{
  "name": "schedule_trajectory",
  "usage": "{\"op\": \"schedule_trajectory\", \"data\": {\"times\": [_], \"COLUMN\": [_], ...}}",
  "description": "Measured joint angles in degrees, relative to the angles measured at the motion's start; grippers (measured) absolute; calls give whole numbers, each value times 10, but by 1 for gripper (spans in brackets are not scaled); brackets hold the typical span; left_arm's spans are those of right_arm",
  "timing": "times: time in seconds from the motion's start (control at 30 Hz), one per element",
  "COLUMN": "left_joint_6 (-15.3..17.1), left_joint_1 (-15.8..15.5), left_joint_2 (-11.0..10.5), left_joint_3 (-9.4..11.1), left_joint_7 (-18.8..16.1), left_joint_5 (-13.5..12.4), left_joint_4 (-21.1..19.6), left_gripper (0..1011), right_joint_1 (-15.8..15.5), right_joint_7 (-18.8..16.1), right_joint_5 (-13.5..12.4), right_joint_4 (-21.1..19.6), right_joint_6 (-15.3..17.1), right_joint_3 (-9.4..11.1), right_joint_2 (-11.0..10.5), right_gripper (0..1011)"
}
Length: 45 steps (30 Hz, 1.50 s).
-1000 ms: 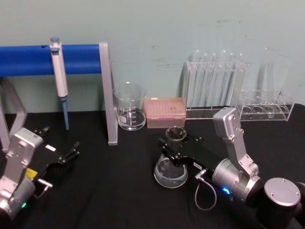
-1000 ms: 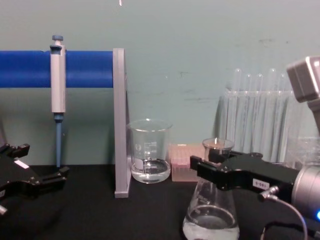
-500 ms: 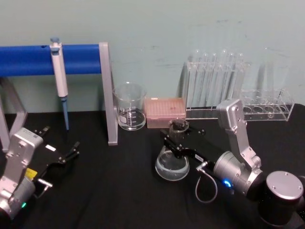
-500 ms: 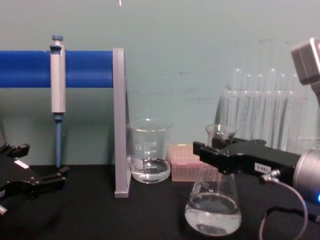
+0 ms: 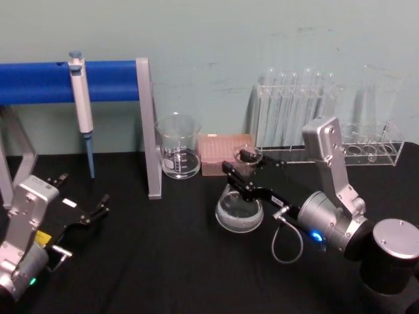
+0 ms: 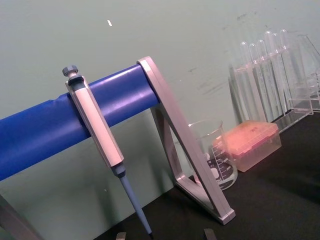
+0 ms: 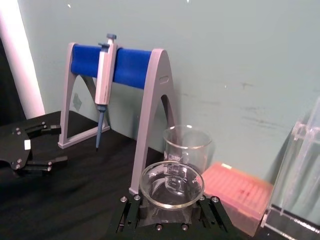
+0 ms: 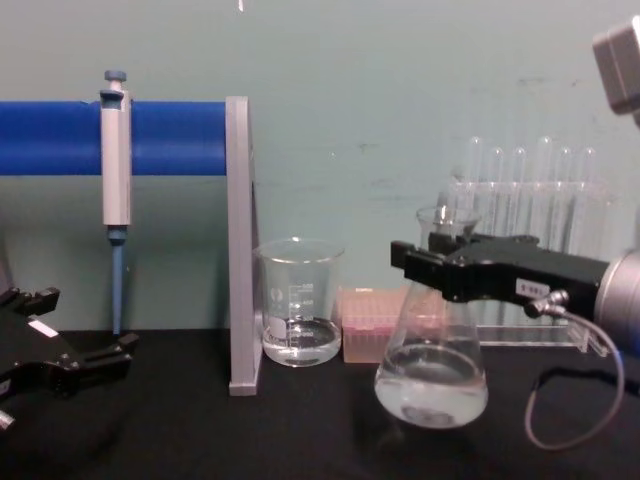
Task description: Grasp the erlenmeyer flask with one hand, shake it three times, then place it back.
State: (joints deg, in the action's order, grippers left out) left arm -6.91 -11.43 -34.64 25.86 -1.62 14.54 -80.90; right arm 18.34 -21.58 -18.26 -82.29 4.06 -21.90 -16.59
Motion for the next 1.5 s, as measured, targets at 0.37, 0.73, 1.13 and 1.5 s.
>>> {"op": "schedule_trajectory", "data": {"times": [0.37, 0.73, 1.13, 1.5], "left_joint_6": [0, 0, 0, 0], "left_joint_1": [0, 0, 0, 0], "left_joint_2": [0, 0, 0, 0], "left_joint_3": [0, 0, 0, 0], "left_joint_7": [0, 0, 0, 0], "left_joint_5": [0, 0, 0, 0], "left_joint_4": [0, 0, 0, 0], "left_gripper": [1001, 1001, 1001, 1001], "right_joint_1": [6, 6, 5, 3], "right_joint_7": [7, 19, 20, 19], "right_joint_5": [0, 7, 9, 9], "right_joint_4": [-22, -30, -31, -31], "right_joint_6": [8, 12, 14, 14], "right_joint_3": [3, 5, 6, 7], "right_joint_2": [-4, -3, -1, 1], "right_gripper": [453, 452, 453, 453]}}
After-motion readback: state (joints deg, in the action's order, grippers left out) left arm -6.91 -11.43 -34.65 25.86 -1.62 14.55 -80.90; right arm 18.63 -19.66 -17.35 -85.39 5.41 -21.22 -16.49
